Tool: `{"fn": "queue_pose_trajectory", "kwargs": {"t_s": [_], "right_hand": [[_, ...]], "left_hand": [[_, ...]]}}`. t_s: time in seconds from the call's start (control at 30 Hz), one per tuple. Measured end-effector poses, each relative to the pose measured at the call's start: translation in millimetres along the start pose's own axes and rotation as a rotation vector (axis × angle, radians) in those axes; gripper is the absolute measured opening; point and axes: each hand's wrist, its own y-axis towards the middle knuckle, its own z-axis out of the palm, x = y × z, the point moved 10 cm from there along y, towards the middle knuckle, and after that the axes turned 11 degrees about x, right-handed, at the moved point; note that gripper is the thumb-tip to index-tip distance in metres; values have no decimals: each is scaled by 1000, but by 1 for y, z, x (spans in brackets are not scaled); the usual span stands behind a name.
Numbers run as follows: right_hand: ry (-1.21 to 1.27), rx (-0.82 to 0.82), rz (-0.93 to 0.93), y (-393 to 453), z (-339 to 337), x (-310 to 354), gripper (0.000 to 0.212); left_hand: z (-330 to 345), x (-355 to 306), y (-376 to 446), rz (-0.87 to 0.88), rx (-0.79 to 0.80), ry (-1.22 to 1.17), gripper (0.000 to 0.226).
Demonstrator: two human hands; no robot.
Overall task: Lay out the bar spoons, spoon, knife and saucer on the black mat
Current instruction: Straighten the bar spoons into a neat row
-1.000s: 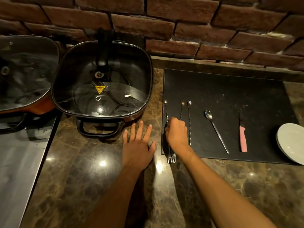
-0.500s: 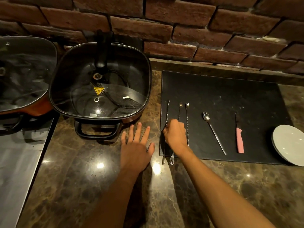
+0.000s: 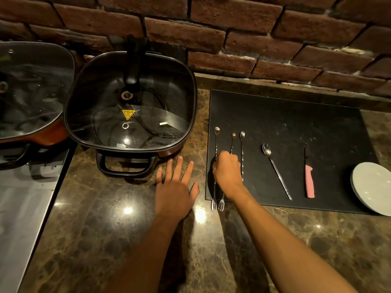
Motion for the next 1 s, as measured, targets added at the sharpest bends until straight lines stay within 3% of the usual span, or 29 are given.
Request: {"fn": "queue_pose_trajectory", "kwargs": {"t_s": [0.4,0.77,0.9,1.0], "right_hand": [[33,-7,6,-5,1,3,1],[68,-24,-13,-7,-5,2,7],[77,-158,81,-17,-25,-19,13],[77,-100,161,-21,-19,-37,15]], "left_hand": [[-3,0,0,-9,12,-13,67],[-6,-1,-1,-16,35,-21,67],[-7,-1,-1,-19,21,-41,66],[-6,-2,-2,-7,15,-45,66]]}}
